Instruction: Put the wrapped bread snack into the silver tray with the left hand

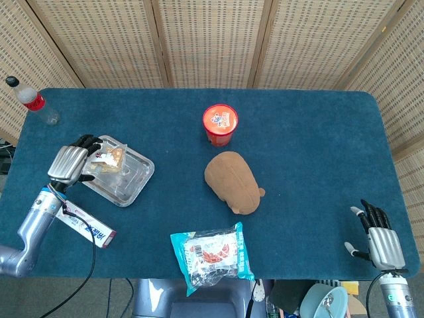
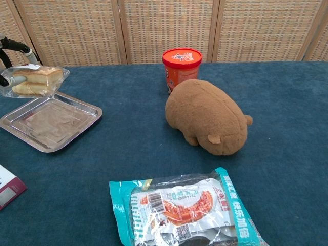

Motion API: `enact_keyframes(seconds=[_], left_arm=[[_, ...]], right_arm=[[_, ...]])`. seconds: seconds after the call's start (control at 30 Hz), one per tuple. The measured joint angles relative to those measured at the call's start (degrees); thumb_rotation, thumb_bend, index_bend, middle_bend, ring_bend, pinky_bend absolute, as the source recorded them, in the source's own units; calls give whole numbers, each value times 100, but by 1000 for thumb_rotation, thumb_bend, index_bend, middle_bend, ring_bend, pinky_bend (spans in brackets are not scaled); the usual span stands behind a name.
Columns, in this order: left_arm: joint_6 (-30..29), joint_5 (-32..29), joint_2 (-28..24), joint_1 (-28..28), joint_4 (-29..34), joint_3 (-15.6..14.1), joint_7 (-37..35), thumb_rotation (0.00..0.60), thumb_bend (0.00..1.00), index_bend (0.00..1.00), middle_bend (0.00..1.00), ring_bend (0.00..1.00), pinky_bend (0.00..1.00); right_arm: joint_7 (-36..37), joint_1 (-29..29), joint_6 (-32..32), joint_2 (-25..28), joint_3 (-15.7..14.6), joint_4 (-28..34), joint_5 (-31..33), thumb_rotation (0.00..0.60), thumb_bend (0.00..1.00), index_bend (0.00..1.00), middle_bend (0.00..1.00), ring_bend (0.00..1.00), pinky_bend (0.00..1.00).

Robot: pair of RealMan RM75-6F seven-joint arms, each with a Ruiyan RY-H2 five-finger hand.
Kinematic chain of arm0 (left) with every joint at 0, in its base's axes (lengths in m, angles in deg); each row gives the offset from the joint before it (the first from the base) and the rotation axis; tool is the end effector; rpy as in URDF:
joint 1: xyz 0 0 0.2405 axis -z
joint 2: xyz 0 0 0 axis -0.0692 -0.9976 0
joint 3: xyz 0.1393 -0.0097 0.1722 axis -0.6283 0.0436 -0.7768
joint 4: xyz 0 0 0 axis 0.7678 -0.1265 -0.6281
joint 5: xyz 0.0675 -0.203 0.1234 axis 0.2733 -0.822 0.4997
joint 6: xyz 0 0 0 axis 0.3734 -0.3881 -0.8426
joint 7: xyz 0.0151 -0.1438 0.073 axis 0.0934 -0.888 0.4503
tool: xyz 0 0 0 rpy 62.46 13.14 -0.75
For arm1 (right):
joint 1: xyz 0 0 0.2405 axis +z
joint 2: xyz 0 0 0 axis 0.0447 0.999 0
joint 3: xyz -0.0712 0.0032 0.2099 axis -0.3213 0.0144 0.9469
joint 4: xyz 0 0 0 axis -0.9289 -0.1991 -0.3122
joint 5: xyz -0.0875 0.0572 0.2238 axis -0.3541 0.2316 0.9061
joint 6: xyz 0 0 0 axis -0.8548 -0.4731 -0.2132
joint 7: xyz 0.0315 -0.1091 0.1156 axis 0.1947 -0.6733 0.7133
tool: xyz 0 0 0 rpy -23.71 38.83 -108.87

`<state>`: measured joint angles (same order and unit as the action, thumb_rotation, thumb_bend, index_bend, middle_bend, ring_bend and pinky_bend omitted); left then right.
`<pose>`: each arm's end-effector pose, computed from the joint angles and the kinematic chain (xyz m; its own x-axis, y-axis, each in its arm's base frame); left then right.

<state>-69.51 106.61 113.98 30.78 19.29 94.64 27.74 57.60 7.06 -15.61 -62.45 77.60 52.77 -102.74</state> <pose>-0.2368 0.3827 0.0577 0.4214 0.1265 0.8980 0.8922 -0.2355 -0.3855 -0.3644 -0.1950 0.0569 0.3309 -0.0873 0.9396 -0.9409 0.0459 0.3356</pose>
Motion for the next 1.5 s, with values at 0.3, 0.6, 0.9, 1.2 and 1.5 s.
enact_keyframes(seconds=[0.3,0.6,0.9,1.2,1.5], left_arm=[[143,226,123,103,-304,-83,-419,600,431,438,246,142,344],[228,197,-33,83,-186,-136,-438,600,273,325,92,25,174],[87,162,-347,-76,125,-167,-450,600,260,289,50,0,110],[-295,154,-640,-339,525,-190,-265,600,260,258,14,0,48],[-856,113,-1096,-721,1421,-291,814,600,259,222,0,0,7]], right_arm=[[-170,96,159,10,94,147,114,600,224,129,0,0,0],[-23,16,115,-37,85,4,160,600,224,129,0,0,0],[-24,-7,54,-44,104,-15,154,600,225,129,0,0,0],[57,-10,83,-89,87,-136,134,600,224,129,0,0,0],[-134,97,121,26,110,-24,58,600,224,129,0,0,0]])
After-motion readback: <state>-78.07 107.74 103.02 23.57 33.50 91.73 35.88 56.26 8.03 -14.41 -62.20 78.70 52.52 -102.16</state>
